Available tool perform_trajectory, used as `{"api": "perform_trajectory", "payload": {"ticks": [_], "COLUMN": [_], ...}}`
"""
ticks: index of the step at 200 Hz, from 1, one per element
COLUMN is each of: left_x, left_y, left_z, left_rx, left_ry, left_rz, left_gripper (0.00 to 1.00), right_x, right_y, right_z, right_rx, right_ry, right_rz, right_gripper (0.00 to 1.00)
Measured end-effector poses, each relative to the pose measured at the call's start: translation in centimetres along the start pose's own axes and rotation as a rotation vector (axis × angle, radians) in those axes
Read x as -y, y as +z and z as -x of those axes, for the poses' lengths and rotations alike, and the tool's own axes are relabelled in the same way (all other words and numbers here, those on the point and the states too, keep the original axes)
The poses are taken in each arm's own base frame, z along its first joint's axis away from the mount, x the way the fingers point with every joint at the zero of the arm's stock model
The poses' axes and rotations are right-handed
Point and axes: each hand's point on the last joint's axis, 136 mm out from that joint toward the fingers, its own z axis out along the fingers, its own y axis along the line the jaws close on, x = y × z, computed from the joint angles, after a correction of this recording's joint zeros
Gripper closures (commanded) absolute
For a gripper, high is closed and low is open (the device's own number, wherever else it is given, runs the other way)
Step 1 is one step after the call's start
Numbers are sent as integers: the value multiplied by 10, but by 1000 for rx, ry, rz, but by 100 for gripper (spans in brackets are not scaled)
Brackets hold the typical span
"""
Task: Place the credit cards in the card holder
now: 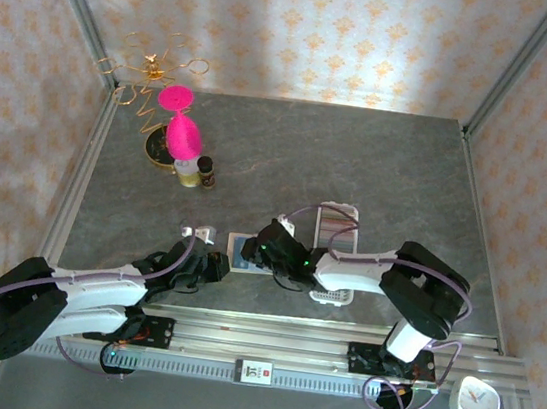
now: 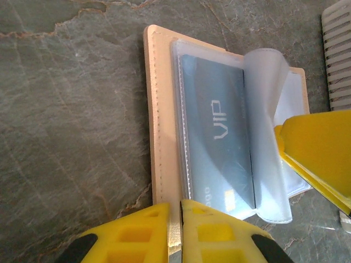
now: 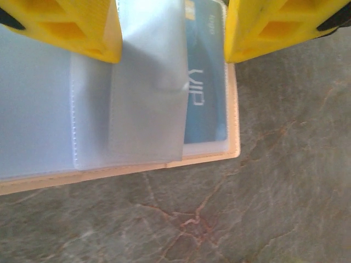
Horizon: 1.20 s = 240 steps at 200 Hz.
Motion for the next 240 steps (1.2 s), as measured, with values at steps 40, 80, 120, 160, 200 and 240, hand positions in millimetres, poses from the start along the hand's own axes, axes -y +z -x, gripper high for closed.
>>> {"api": "perform_trajectory", "payload": {"ticks": [40,80,120,160,200,240], "left_x": [0,0,3,8,3,-4], "left_y": [0,0,-3,-6,-8,-15], "left_z": [0,0,6,12,14,20], "left_rx": [0,2,31,55,72,117], "left_ry": [0,0,-1,-10,-27,-46], "left_rz": [0,-2,-7,-27,-2,18], "left_gripper": [87,87,86,82,78,76], "right_x": [-18,-24,-23,-32,-48,-61], "right_y": [0,5,13,13,14,17], "right_z": [4,2,-3,-2,3,8], "right_rx": [3,-10,-31,-35,-27,-18], "right_ry": [17,25,31,42,44,43], "right_rz": [69,94,93,131,175,204], "right_gripper": [48,48,48,48,48,47]}}
